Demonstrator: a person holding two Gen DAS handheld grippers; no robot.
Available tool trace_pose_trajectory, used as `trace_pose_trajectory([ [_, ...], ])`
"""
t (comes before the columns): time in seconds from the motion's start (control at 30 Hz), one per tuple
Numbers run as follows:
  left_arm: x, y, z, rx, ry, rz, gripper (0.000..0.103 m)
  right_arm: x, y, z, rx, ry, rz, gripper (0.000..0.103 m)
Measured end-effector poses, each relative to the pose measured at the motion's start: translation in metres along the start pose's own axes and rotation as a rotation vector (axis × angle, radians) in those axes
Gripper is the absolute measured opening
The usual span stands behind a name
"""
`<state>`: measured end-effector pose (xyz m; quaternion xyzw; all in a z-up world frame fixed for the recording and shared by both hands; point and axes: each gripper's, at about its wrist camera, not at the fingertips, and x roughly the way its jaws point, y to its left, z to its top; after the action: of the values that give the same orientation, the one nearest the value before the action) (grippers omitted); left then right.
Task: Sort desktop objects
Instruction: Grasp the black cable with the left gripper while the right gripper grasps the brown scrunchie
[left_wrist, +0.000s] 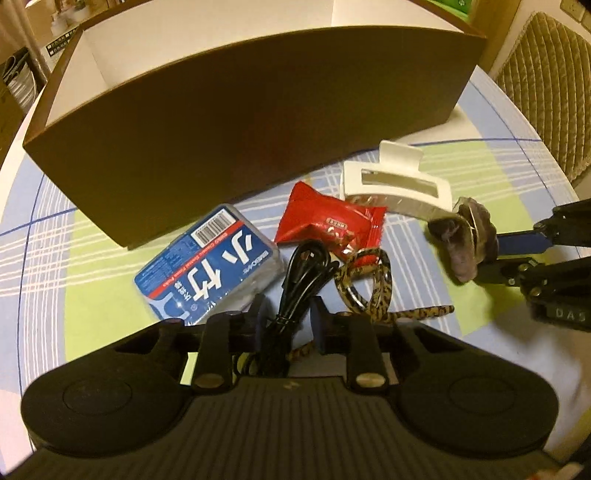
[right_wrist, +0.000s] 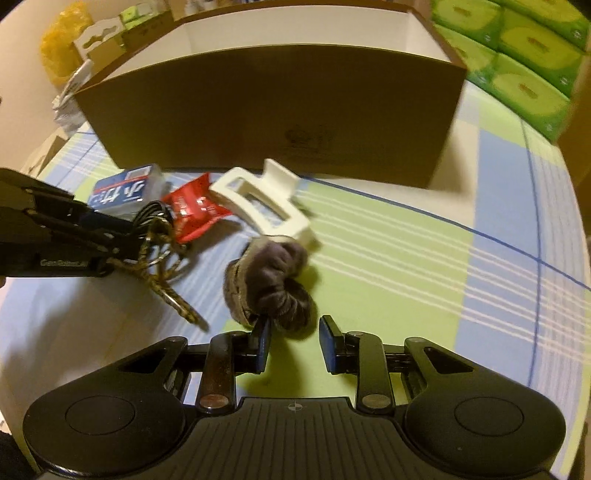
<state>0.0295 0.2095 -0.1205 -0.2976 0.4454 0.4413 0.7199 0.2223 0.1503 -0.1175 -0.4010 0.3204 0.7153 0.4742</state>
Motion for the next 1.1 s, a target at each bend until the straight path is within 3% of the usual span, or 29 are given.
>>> trace_pose_trajectory([
  [0.17, -0.005, 0.008, -0.006, -0.045, 0.006, -0.019, 0.012, -0.006, -0.001, -0.003, -0.014, -0.016, 0.026, 0.029],
  [0.2, -0.007, 0.011, -0.010, -0.064, 0.012, -0.026, 0.012, -0.007, -0.001, -0.003, -0.019, -0.017, 0.028, 0.040],
  [0.23, -0.009, 0.014, -0.013, -0.077, 0.016, -0.027, 0.012, -0.009, 0.000, -0.004, -0.023, -0.026, 0.025, 0.060],
  [0.3, -0.015, 0.019, -0.022, -0.095, 0.026, -0.011, 0.012, -0.013, 0.000, -0.006, -0.028, -0.055, 0.030, 0.069],
  [0.57, -0.039, 0.053, -0.061, -0.229, 0.062, 0.064, 0.012, -0.014, 0.006, 0.003, -0.040, -0.075, 0.080, 0.069],
  [0.77, -0.039, 0.078, -0.061, -0.339, 0.043, 0.102, 0.013, -0.001, 0.012, 0.017, 0.003, -0.056, 0.094, 0.068],
  [0.87, -0.038, 0.079, -0.057, -0.339, 0.026, 0.108, 0.014, 0.008, 0.014, 0.021, 0.027, -0.037, 0.103, 0.056],
  [0.93, -0.035, 0.079, -0.053, -0.340, 0.014, 0.109, 0.020, 0.014, 0.017, 0.022, 0.030, -0.024, 0.091, 0.048],
  [1.1, -0.028, 0.070, -0.045, -0.319, 0.001, 0.120, 0.025, 0.017, 0.029, 0.021, -0.060, -0.028, 0.036, 0.033],
])
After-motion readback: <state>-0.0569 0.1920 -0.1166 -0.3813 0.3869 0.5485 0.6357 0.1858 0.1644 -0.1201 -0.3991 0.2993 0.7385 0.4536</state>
